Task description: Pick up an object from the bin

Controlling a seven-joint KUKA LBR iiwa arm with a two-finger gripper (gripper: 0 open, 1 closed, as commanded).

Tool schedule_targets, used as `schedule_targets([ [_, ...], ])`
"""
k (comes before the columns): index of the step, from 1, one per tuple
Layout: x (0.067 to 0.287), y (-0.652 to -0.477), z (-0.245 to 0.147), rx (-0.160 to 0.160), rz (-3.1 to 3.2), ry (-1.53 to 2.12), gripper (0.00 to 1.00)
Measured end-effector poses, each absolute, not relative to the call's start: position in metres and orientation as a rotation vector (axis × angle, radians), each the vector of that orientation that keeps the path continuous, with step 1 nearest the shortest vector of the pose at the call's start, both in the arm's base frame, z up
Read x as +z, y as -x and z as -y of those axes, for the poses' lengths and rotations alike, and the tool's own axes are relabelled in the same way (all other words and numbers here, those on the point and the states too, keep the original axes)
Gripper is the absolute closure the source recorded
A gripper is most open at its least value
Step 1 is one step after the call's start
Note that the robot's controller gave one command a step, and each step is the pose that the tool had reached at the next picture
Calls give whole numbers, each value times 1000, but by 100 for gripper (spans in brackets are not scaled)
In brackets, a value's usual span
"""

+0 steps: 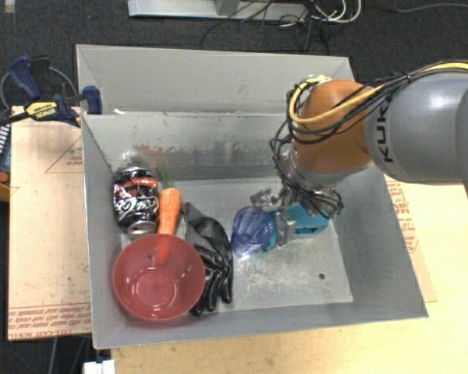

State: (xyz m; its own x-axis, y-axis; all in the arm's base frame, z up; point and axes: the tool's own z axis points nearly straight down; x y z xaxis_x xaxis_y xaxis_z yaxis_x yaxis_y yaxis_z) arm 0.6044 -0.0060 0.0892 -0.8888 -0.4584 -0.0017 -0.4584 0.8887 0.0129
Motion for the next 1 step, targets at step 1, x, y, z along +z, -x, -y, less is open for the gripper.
schedule_targets([
  [1, 98, -604, 6, -21, 3050, -739, 100],
])
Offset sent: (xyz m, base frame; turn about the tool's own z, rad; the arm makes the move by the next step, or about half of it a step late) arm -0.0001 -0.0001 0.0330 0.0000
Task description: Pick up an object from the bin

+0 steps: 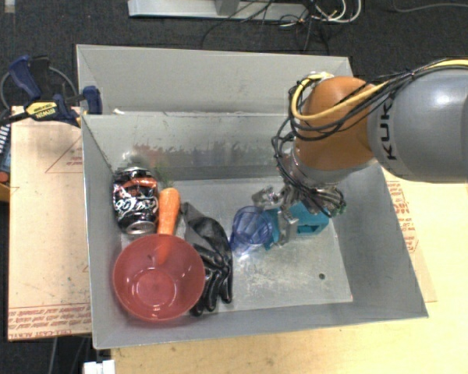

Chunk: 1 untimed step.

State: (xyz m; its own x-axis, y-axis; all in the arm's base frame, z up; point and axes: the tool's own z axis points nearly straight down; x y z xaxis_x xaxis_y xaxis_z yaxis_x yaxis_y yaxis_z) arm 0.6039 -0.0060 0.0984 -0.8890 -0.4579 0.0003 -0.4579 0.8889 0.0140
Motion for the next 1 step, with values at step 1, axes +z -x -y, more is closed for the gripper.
schedule_targets([
  [1, 116, -603, 6, -23, 3047, -737, 100],
])
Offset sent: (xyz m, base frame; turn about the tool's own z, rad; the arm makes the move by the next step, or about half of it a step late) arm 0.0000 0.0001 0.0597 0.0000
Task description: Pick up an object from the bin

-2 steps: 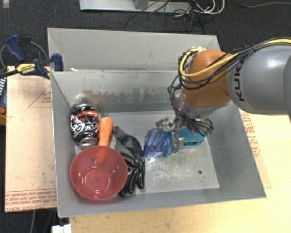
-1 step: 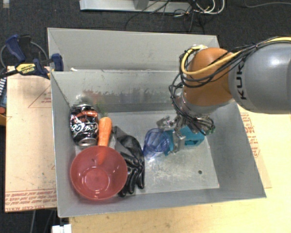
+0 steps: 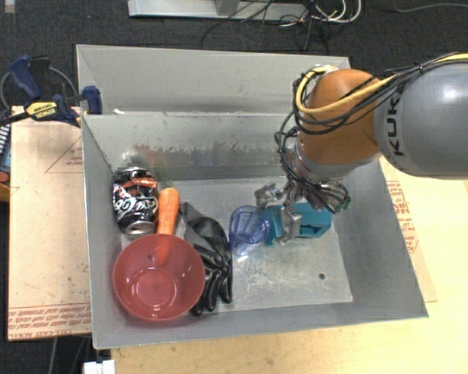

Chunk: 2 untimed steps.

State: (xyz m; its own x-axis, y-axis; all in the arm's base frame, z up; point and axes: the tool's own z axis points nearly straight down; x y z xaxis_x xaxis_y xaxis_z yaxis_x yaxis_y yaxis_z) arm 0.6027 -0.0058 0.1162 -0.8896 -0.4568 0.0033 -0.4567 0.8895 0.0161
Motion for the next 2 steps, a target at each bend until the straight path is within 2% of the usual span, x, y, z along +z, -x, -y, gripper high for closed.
schedule_targets([
  [2, 141, -603, 5, -24, 3049, -735, 100],
])
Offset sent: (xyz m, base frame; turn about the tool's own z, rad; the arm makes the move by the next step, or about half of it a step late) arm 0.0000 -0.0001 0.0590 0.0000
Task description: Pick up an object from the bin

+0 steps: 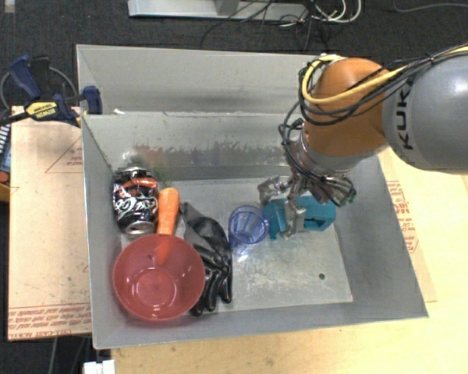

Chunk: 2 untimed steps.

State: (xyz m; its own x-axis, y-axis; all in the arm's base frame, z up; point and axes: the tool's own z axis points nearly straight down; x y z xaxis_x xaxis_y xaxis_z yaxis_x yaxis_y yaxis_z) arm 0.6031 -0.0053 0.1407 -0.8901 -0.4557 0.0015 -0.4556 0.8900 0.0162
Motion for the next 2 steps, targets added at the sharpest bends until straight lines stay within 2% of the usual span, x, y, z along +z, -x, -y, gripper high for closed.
schedule_targets([
  [2, 159, -603, 5, -24, 3051, -734, 100],
])
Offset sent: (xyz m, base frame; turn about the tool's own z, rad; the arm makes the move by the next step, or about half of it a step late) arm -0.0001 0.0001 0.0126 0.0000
